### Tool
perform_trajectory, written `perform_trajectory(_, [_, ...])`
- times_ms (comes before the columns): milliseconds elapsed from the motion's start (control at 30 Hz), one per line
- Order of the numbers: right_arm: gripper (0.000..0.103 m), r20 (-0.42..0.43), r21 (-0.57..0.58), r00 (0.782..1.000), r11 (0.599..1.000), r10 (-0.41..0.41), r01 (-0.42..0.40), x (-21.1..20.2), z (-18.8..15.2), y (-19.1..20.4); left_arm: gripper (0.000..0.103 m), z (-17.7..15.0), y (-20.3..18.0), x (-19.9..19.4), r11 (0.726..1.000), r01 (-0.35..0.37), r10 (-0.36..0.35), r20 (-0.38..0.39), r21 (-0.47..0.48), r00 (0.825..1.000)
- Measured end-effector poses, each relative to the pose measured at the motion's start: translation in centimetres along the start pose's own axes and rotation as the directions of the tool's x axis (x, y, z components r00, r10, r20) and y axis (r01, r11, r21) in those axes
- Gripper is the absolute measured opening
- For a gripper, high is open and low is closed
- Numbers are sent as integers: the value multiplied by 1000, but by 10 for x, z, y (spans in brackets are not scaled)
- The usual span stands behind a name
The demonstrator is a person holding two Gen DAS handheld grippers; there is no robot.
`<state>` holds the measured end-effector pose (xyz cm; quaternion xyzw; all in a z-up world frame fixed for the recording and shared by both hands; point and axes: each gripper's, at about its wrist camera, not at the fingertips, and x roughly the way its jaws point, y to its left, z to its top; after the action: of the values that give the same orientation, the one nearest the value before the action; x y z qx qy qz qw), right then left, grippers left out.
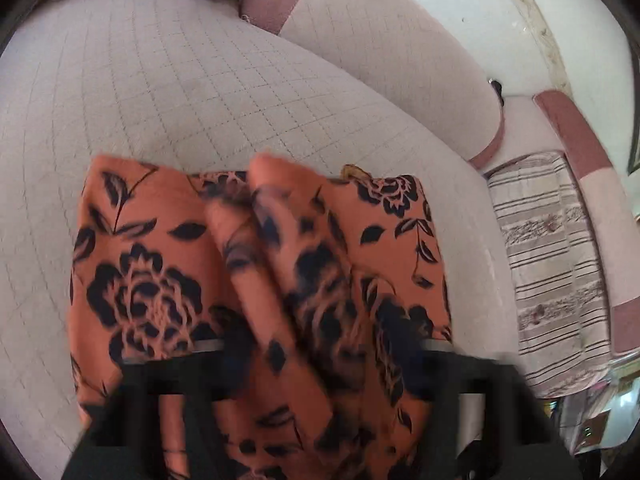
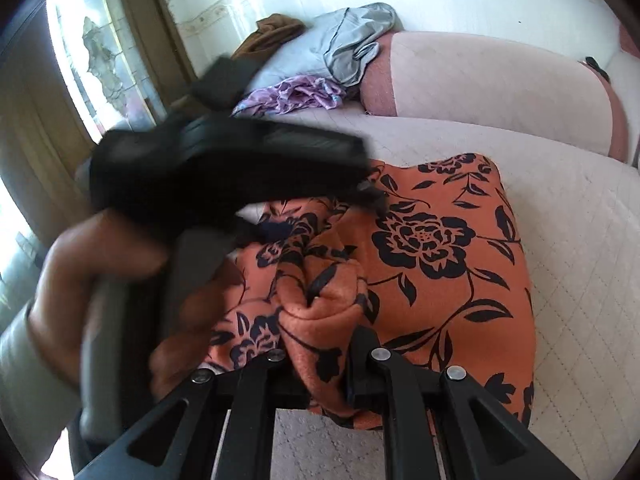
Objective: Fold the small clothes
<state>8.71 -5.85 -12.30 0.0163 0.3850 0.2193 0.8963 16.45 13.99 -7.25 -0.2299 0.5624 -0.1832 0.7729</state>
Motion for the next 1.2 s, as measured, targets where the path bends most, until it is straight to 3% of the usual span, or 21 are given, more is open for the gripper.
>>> perform_trajectory(100, [11,-3,-23,1000,1000,1,-1,-7,-10,3,20,9,-7,-17,997,14,-17,41,73,999])
perform_trajectory(200, [12,24,-25,999,999,25,-25,-21,-4,8,20,15,-9,-45,983,13,-32,101,183,994])
perform_trajectory(300, [12,40,-51,997,997,65,-63,-20,8,30,20,24,13,-53,975,-14,-10,107,220,994])
perform_trajectory(400, [12,0,-56,997,995,82,-82,7,7,49,20,31,54,-24,977,-112,108,32,182,994])
perform_trajectory(433, [12,-59,-58,995,994,86,-89,29,2,57,20,30,66,-15,978,-134,136,4,162,991])
perform_trajectory(533, [13,-135,-69,989,995,66,-76,56,-11,69,20,27,70,-28,983,-91,85,43,162,995])
perform_trajectory(633, [14,-92,-55,991,993,95,-100,37,-4,70,20,20,67,-43,978,-97,79,99,185,992])
perform_trajectory(700, [16,-81,-55,990,991,116,-120,34,0,70,20,16,81,-33,981,-117,106,76,157,991])
perform_trajectory(767, [21,-123,-74,984,987,130,-140,47,-6,74,24,11,86,-26,991,-99,94,53,95,994])
perform_trajectory(833, [22,-157,-87,979,986,127,-141,63,-18,73,41,7,94,-33,996,-81,78,79,43,994])
perform_trajectory(900, [28,-126,-75,981,985,147,-157,56,-23,69,48,2,94,-45,994,-103,98,113,34,989])
perform_trajectory(933, [42,-118,-68,979,982,167,-176,51,-23,67,48,-4,93,-54,993,-110,105,128,31,986])
perform_trajectory(967, [68,-120,-62,973,977,196,-204,46,-24,66,47,-8,92,-60,994,-110,106,136,22,985])
perform_trajectory(1000, [75,-122,-58,966,970,229,-238,40,-30,68,45,-16,91,-71,995,-99,97,151,7,984])
perform_trajectory(1100, [77,-92,-78,967,966,238,-245,12,-42,69,45,-49,78,-99,999,-39,37,202,4,979])
perform_trajectory(1200, [77,-31,-9,962,962,272,-273,-25,-61,53,45,-88,69,-109,999,-46,50,215,-21,975])
